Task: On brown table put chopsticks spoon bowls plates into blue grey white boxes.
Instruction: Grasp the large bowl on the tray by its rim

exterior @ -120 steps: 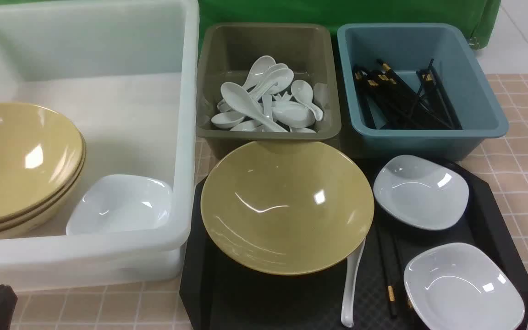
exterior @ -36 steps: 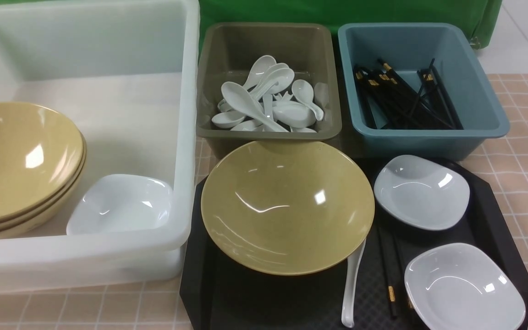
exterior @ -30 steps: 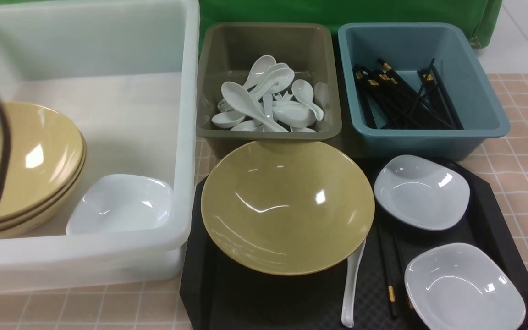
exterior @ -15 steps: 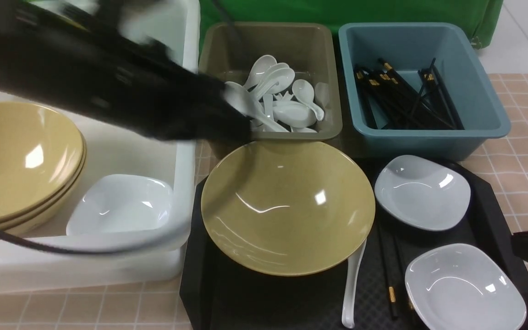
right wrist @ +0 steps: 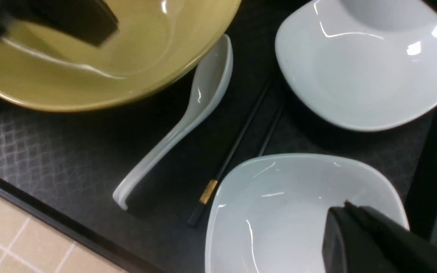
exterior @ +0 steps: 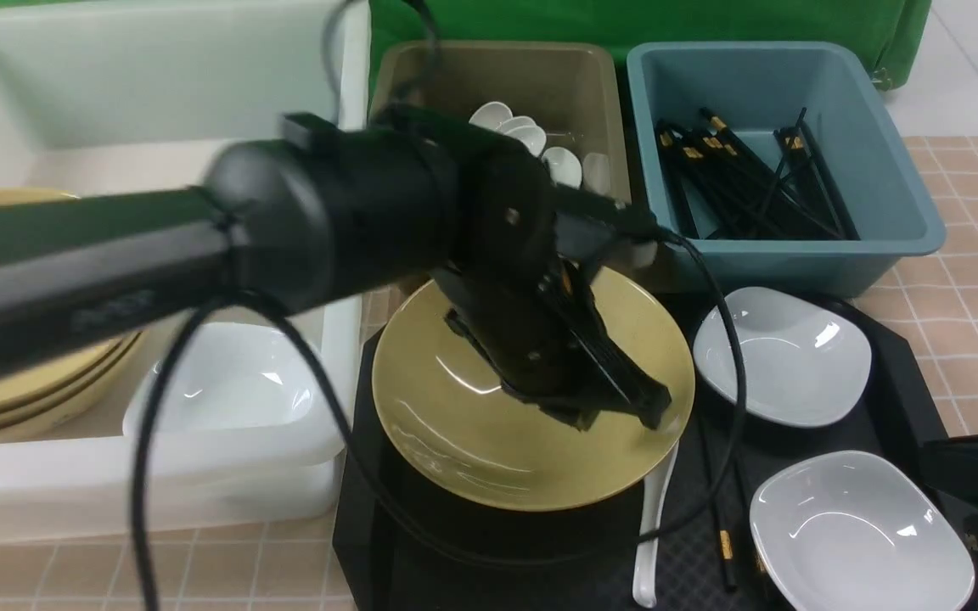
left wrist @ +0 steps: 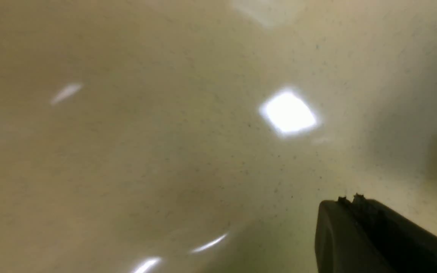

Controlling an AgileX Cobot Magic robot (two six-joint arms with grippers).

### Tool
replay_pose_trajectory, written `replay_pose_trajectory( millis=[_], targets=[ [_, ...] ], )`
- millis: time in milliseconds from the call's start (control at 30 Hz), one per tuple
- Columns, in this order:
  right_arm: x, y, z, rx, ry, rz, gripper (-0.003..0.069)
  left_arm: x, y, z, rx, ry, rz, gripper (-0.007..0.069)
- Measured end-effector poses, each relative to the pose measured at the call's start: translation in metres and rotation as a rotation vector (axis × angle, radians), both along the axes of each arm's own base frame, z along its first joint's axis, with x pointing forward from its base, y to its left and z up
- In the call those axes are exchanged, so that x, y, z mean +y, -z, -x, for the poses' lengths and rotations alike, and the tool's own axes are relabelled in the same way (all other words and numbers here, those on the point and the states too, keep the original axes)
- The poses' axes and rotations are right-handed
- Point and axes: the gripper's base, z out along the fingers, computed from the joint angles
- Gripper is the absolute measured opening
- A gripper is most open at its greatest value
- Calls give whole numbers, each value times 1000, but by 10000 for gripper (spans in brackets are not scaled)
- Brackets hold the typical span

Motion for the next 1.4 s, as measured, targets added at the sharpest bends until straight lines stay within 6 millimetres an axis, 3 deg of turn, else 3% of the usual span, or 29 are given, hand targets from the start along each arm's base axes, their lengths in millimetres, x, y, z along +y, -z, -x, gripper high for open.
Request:
replay_pose_trajectory(
  millis=[167,333,533,600,633,667,700,867,1000,1233,1400],
  targets=[
    [0,0,0,0,0,0,38,-15,22,6,122,33,6,-7],
    [0,0,0,-1,0,0,38,-29,3,13,205,77,155,-5],
    [1,0,0,-4,-3,-1,38,-37,-30,4,89,189,213,46],
    [3,0,0,-8,-17,2,38,-31,-36,-4,23,214,146,97],
    [4,0,1,-10,-33,8,38,-18,-38,-15,-40,202,44,165],
    [4,0,1,-10,-35,8,38,-17,-38,-17,-48,199,33,173],
    [4,2,2,-6,-38,8,38,0,-37,-30,-99,145,-76,258],
    [4,6,2,-2,-32,8,39,36,-37,-59,-179,-36,-221,470],
    [4,5,0,-13,-24,7,42,44,-24,-72,-169,-94,-238,553],
    [4,5,0,-15,-22,7,43,42,12,-84,-98,-119,-267,541],
    [4,5,0,-19,-20,8,44,38,25,-78,3,-35,-262,391]
  ],
)
